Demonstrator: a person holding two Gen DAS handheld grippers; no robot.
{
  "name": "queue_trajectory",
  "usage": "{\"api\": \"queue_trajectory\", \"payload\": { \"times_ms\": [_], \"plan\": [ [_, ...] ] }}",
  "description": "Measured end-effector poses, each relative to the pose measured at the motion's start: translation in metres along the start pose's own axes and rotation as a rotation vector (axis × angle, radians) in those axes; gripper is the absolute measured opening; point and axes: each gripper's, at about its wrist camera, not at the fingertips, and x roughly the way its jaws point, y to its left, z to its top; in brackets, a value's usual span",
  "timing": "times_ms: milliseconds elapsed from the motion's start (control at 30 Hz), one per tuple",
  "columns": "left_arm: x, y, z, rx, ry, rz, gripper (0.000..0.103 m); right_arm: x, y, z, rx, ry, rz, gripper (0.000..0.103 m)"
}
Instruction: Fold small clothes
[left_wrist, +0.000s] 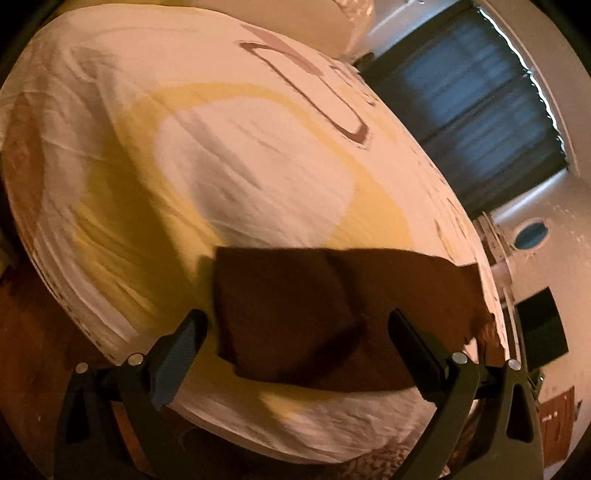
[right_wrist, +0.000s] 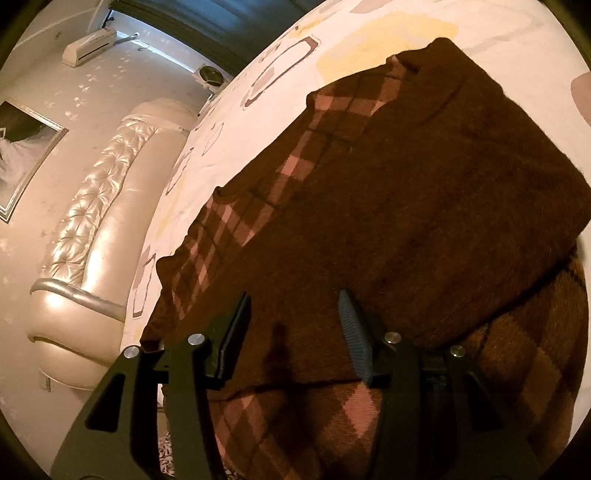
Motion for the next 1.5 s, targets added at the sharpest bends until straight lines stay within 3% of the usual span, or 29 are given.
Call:
{"api": "queue_trajectory", "payload": {
  "times_ms": [67, 200, 267, 367, 433, 600, 733, 800, 933, 1100, 1267, 1400, 1500],
  "plan": [
    [-0.003, -0.001, 0.0, -0.009, -0.012, 0.036, 0.075, 0.0, 0.001, 0.0, -0.002, -0.003, -0.005, 0.05],
    [-0.005, 0.008, 0.002, -0.064, -0.001, 0.04, 0.063, 0.001, 0.001, -0.001, 0.002, -0.01, -0.005, 0.05],
    [-0.008, 0.016, 0.003, -0.097, 0.006, 0.057, 0.044, 0.001, 0.001, -0.002, 0.0, -0.015, -0.006, 0.05],
    [-0.01, 0.017, 0.003, -0.091, 0.031, 0.076, 0.031, 0.0, 0.0, -0.002, -0.002, -0.015, -0.005, 0.05],
    [-0.011, 0.011, 0.003, -0.063, 0.048, 0.099, 0.025, 0.0, 0.0, -0.001, 0.002, -0.015, -0.002, 0.05],
    [-0.016, -0.004, 0.004, -0.036, 0.057, 0.063, 0.024, 0.001, -0.001, 0.0, 0.006, -0.02, 0.004, 0.05],
    [-0.009, -0.02, 0.007, 0.0, 0.083, 0.098, 0.023, 0.001, -0.001, 0.0, 0.007, -0.022, 0.004, 0.05],
    [-0.006, -0.028, 0.007, 0.015, 0.108, 0.094, 0.004, 0.001, -0.001, 0.0, 0.01, -0.022, 0.006, 0.05],
    [-0.011, -0.064, 0.014, 0.063, 0.116, 0.044, 0.004, -0.001, 0.0, 0.002, 0.017, -0.014, 0.006, 0.05],
    [-0.033, -0.137, 0.035, 0.111, 0.091, -0.059, 0.004, -0.009, 0.003, 0.003, 0.027, 0.009, 0.005, 0.05],
    [-0.048, -0.267, 0.046, 0.236, 0.089, -0.228, 0.004, -0.027, 0.007, 0.006, 0.009, 0.032, 0.012, 0.05],
    [-0.039, -0.368, 0.029, 0.359, 0.122, -0.333, 0.004, -0.047, 0.011, 0.007, -0.022, 0.032, 0.024, 0.05],
    [-0.01, -0.447, -0.002, 0.455, 0.188, -0.408, 0.004, -0.064, 0.01, 0.009, -0.029, 0.032, 0.036, 0.05]
  ]
}}
